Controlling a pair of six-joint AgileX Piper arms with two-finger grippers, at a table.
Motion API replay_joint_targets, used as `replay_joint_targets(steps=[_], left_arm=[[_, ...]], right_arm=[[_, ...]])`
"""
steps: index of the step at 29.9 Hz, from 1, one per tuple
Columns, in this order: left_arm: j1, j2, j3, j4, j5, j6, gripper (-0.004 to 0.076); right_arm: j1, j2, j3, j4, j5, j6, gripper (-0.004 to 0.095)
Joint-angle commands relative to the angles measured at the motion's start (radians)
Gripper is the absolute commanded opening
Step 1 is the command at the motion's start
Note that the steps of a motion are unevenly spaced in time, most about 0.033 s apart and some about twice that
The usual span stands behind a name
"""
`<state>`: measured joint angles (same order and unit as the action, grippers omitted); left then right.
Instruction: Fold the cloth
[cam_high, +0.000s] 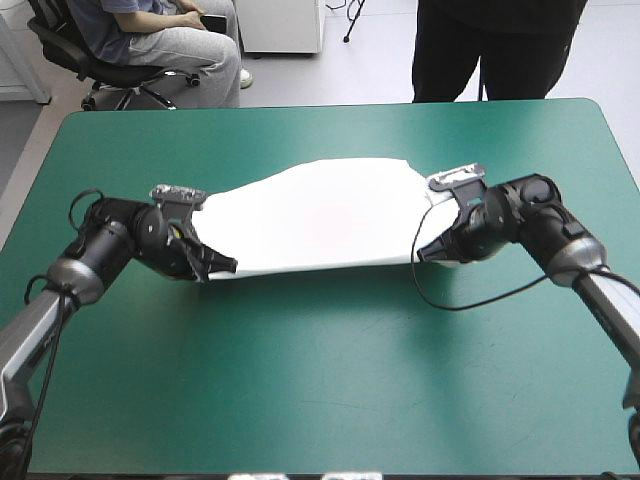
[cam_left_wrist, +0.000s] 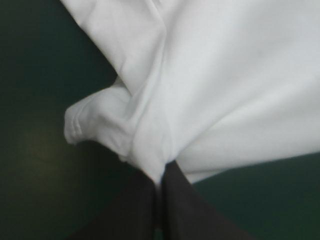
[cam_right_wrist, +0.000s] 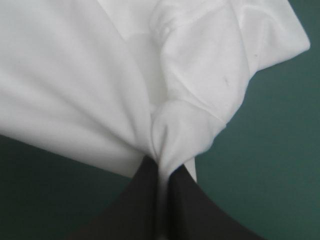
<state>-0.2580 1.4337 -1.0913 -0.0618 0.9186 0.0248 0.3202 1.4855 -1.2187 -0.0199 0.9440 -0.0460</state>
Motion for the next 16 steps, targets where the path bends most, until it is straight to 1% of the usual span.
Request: replay_joint_targets(steps=[1, 6, 11, 13, 15, 16], left_arm=[[-0.004, -0.119, 0.130, -0.030, -0.027, 0.001, -0.0017], [-0.004, -0.211, 0.279, -0.059, -0.031, 0.001, -0.0017], [-0.004, -0.217, 0.317, -0.063, -0.005, 0.001, -0.0016], [-0.004, -0.214, 0.317, -0.063, -0.001, 0.003, 0.0011], [-0.004, -0.214, 0.317, -0.070, 0.004, 0.023, 0.0087], [-0.004, -0.214, 0.317, -0.088, 0.019, 0.046, 0.0147]], right_arm=[[-0.008, -0.119, 0.108, 0.030, -0.016, -0.011, -0.0017], [-0.008, -0.206, 0.280, 0.128, -0.011, -0.036, -0.0017], [-0.008, -0.211, 0.352, 0.253, 0.000, -0.118, -0.0010], [-0.008, -0.202, 0.357, 0.273, 0.000, -0.121, 0.0051], [-0.008, -0.197, 0.359, 0.275, 0.000, -0.117, 0.0154], [-0.008, -0.196, 0.359, 0.275, 0.000, -0.115, 0.0222]])
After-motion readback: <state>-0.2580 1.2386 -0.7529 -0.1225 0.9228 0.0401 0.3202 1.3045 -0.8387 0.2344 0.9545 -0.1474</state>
